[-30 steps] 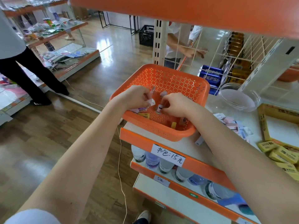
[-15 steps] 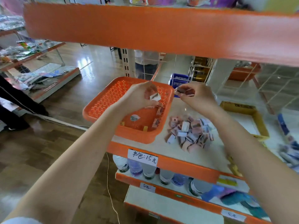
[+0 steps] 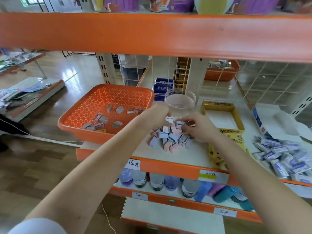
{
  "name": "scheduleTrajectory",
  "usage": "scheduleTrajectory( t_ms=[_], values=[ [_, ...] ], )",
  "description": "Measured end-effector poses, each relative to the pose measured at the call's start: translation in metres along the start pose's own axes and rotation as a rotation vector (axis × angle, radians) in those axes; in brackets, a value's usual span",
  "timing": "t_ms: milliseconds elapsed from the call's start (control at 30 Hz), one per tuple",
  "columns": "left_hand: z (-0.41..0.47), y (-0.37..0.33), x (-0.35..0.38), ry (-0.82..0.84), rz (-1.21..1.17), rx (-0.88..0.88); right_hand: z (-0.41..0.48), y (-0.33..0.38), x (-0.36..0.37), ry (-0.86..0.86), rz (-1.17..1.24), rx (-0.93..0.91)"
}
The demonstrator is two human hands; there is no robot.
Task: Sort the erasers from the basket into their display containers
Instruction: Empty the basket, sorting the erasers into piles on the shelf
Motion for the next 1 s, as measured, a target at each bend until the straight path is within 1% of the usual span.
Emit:
scheduleTrajectory(
  t_ms=[133, 200, 367, 433, 467, 567, 633, 733, 1000],
  values=[
    [-0.006, -0.004, 0.004, 0.052, 0.024, -0.051, -0.003, -0.007, -0.005, 0.041, -0.005, 0.046],
    [-0.013, -0.008, 0.007, 0.019, -0.012, -0.11, -0.005, -0.011, -0.006, 0.073, -0.053, 0.053],
    [-0.04, -0.019, 0.024, -0.161, -0.269, -0.247, -0.009, -0.015, -0.004, 0.096, -0.095, 0.006],
    [-0.05, -0.018, 0.03, -0.221, -0.394, -0.276, -0.009, -0.017, 0.0, 0.121, -0.087, -0.007],
    [-0.054, -0.019, 0.032, -0.222, -0.465, -0.271, -0.009, -0.019, 0.003, 0.143, -0.075, 0.001],
    [-0.06, -0.019, 0.043, -0.145, -0.62, -0.219, -0.009, -0.019, 0.012, 0.201, -0.036, 0.003],
    [-0.061, -0.017, 0.048, -0.137, -0.622, -0.197, -0.009, -0.014, 0.016, 0.202, -0.045, -0.046],
    [-0.061, -0.013, 0.05, -0.164, -0.647, -0.214, -0.009, -0.01, 0.021, 0.198, -0.08, -0.095],
    [-0.072, -0.009, 0.053, -0.145, -0.582, -0.176, -0.011, -0.011, 0.021, 0.239, -0.138, -0.112]
  ],
)
Point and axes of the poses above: each hand's wrist, its own z-axis towards the middle knuckle, its own x-axis out of the palm, y = z × x, the point moved 6 cm from there along z, towards the middle knuckle, and after that the axes turned 15 degrees about z, right-handed, at the moved point
